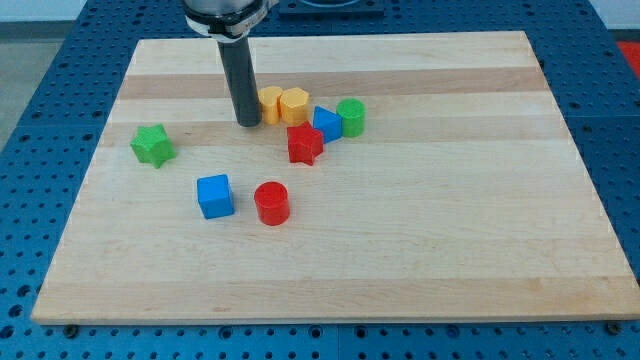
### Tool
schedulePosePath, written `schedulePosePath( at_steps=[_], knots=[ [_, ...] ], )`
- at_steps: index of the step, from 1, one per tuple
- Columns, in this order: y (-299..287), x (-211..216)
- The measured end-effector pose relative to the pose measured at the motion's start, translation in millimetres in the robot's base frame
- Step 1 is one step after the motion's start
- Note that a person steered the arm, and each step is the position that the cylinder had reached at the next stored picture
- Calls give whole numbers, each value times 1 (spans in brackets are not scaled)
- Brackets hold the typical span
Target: Push yellow heart near to the yellow hexagon
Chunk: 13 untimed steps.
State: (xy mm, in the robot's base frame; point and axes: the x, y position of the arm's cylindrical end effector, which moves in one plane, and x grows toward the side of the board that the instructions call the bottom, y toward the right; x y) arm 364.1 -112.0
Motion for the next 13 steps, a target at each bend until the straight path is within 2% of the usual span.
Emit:
schedulePosePath(
  at_steps=[1, 2, 3, 5, 9, 13],
  knots=[
    [0, -18],
    [0, -70],
    [15, -100],
    [28, -100],
    [28, -54],
    [12, -33]
  ],
)
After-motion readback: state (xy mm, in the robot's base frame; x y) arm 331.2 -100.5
